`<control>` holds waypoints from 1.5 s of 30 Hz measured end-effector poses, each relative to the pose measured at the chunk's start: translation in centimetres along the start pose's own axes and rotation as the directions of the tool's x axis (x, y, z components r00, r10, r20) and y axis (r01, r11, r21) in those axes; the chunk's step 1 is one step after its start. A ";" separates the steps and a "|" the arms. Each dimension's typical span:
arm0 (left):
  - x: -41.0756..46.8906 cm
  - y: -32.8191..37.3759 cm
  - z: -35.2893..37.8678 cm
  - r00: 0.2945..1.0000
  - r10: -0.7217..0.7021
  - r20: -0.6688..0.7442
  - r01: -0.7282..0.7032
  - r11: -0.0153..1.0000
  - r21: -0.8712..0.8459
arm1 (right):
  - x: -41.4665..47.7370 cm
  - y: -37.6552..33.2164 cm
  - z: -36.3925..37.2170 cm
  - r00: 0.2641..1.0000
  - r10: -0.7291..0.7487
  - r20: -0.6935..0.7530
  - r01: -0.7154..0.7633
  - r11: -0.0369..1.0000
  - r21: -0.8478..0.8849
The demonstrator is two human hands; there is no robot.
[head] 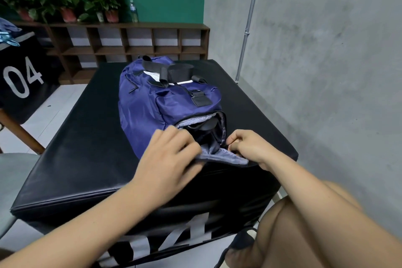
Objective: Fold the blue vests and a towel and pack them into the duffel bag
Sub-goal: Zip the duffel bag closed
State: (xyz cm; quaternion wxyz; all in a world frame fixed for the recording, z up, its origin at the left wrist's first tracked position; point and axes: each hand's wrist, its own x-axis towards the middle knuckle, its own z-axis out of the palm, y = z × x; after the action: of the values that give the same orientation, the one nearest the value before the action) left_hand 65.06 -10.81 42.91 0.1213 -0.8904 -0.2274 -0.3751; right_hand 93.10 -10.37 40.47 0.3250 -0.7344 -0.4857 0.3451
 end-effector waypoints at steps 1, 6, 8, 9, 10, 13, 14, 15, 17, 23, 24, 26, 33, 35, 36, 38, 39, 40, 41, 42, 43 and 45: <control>0.5 -0.5 -0.2 0.998 -0.044 -0.039 0.044 0.999 -0.007 | -0.2 0.0 0.0 0.999 0.012 0.030 -0.011 0.999 -0.032; 2.3 -2.1 -0.8 0.971 -0.189 -0.145 0.182 0.981 -0.065 | -0.6 0.0 0.4 0.977 0.034 0.212 -0.027 0.999 -0.035; 2.6 -2.3 -0.8 0.958 -0.243 -0.153 0.228 0.967 -0.112 | -0.6 0.0 0.7 0.975 0.026 0.219 -0.029 1.000 0.011; 2.8 -2.2 -0.8 0.953 -0.262 -0.155 0.242 0.960 -0.137 | -0.6 0.1 0.9 0.977 0.025 0.210 -0.032 0.999 0.028; 2.9 -2.1 -0.7 0.949 -0.271 -0.158 0.247 0.956 -0.158 | -0.5 0.1 1.2 0.982 0.024 0.190 -0.032 0.999 0.038; 3.4 -1.8 -0.8 0.956 -0.239 -0.173 0.207 0.961 -0.184 | -0.3 0.1 2.4 0.996 0.010 0.090 -0.016 0.998 0.063; 3.5 -1.8 -0.8 0.960 -0.224 -0.170 0.192 0.964 -0.186 | -0.3 0.0 2.6 0.998 0.006 0.069 -0.011 0.998 0.069; 3.7 -1.8 -0.9 0.963 -0.218 -0.161 0.186 0.964 -0.190 | -0.2 -0.1 2.7 0.999 0.001 0.054 -0.004 0.998 0.068; 3.9 -1.9 -0.9 0.966 -0.220 -0.136 0.191 0.961 -0.199 | -0.2 -0.3 2.7 0.999 -0.009 0.031 0.008 0.999 0.048; 4.2 -1.8 -0.9 0.959 -0.275 -0.061 0.253 0.936 -0.245 | 0.0 -0.4 2.8 0.999 0.025 0.029 -0.026 0.999 0.037; 4.3 -1.7 -0.9 0.955 -0.295 -0.041 0.276 0.927 -0.253 | -0.2 -0.6 2.6 0.999 0.033 0.042 -0.035 0.999 0.038; 4.4 -1.6 -1.1 0.949 -0.314 -0.018 0.300 0.921 -0.248 | -0.6 -0.9 2.0 0.998 0.044 0.054 -0.046 0.998 0.031; 4.4 -2.2 -1.4 0.942 -0.334 -0.009 0.321 0.911 -0.261 | -1.1 -1.5 -1.1 0.973 0.031 0.230 -0.078 0.977 0.197; 4.4 -2.2 -1.5 0.938 -0.348 -0.013 0.332 0.905 -0.267 | -1.3 -2.0 -1.8 0.966 -0.007 0.260 -0.058 0.968 0.242; 4.4 -2.2 -1.5 0.935 -0.356 -0.014 0.339 0.901 -0.270 | -1.4 -2.4 -2.1 0.964 -0.024 0.264 -0.048 0.964 0.263; 4.4 -2.3 -1.7 0.930 -0.366 -0.013 0.349 0.895 -0.277 | -1.6 -3.1 -2.5 0.966 -0.043 0.255 -0.033 0.957 0.287; 4.4 -2.3 -1.8 0.930 -0.368 -0.015 0.350 0.894 -0.281 | -1.7 -3.5 -2.6 0.968 -0.050 0.245 -0.025 0.955 0.294; 4.4 -2.3 -1.9 0.929 -0.371 -0.018 0.351 0.892 -0.284 | -1.8 -3.9 -2.7 0.971 -0.057 0.232 -0.015 0.954 0.299; 4.4 -2.4 -2.1 0.927 -0.374 -0.023 0.352 0.891 -0.286 | -2.0 -4.3 -2.7 0.973 -0.066 0.220 -0.003 0.954 0.300; 4.4 -2.5 -2.2 0.926 -0.376 -0.031 0.353 0.891 -0.284 | -2.1 -4.7 -2.8 0.975 -0.077 0.210 0.011 0.954 0.300; 4.4 -2.6 -2.3 0.924 -0.379 -0.044 0.353 0.893 -0.280 | -2.3 -5.1 -2.9 0.975 -0.088 0.206 0.023 0.954 0.300; 4.6 -2.8 -2.8 0.921 -0.381 -0.078 0.350 0.900 -0.258 | -2.5 -5.9 -3.2 0.972 -0.111 0.207 0.045 0.953 0.301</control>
State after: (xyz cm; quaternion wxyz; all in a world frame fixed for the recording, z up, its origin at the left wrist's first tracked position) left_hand 64.80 -8.05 48.26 -0.0451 -0.8142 -0.3358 -0.4714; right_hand 92.14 -11.33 47.52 0.3878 -0.6149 -0.4911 0.4799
